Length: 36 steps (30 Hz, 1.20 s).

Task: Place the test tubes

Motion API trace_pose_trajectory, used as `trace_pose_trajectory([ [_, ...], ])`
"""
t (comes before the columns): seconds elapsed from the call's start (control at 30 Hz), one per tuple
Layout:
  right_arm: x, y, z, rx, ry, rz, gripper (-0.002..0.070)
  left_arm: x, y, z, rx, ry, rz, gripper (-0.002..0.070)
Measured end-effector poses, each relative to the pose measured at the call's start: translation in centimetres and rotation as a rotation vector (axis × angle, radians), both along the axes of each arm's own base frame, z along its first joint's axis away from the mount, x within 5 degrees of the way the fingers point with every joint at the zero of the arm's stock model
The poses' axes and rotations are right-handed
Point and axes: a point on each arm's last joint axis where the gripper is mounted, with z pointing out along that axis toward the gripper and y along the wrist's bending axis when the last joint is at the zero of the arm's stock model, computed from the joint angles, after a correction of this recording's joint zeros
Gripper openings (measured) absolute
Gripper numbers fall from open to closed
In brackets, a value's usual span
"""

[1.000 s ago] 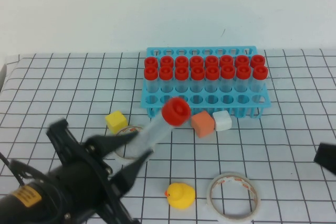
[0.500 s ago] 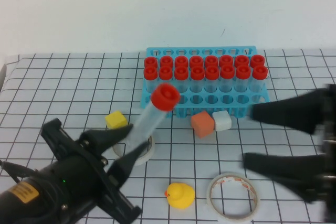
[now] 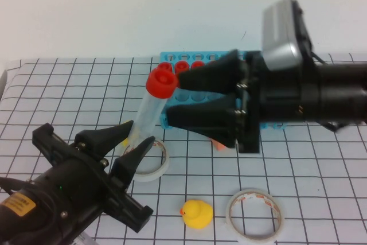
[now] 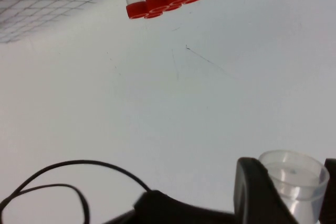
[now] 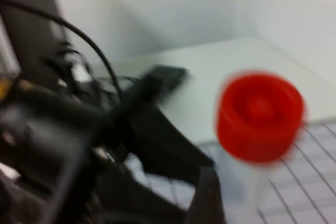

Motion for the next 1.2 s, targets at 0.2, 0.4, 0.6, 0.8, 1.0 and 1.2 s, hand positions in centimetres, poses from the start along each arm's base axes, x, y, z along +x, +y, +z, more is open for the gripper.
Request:
trace_pose_trajectory([
  [0.2, 0.7, 1.6, 1.3, 0.049, -0.021, 0.089, 0.0543, 0.0, 0.0, 0.0, -0.047, 0.029, 0.011, 0.0206],
  [0.4, 0.2, 2.5, 1.8, 0.059, -0.038, 0.126, 0.0543, 0.0, 0.0, 0.0, -0.075, 0.044, 0.020, 0.0206],
  [0.6, -0.5, 3.4, 1.7, 0.051, -0.059, 0.147, 0.0543, 0.0, 0.0, 0.0, -0.083, 0.049, 0.021, 0.0206],
  [0.8, -0.5, 3.6, 1.7, 0.043, -0.064, 0.133, 0.0484, 0.0, 0.0, 0.0, -0.085, 0.051, 0.022, 0.0206],
  [1.0, -0.4, 3.8, 2.3, 0.053, -0.059, 0.127, 0.0366, 0.0, 0.0, 0.1, -0.087, 0.050, 0.023, 0.0206],
  [1.2, -0.3, 3.8, 2.4, 0.052, -0.062, 0.117, 0.0282, 0.0, 0.0, 0.1, -0.086, 0.049, 0.022, 0.0206],
])
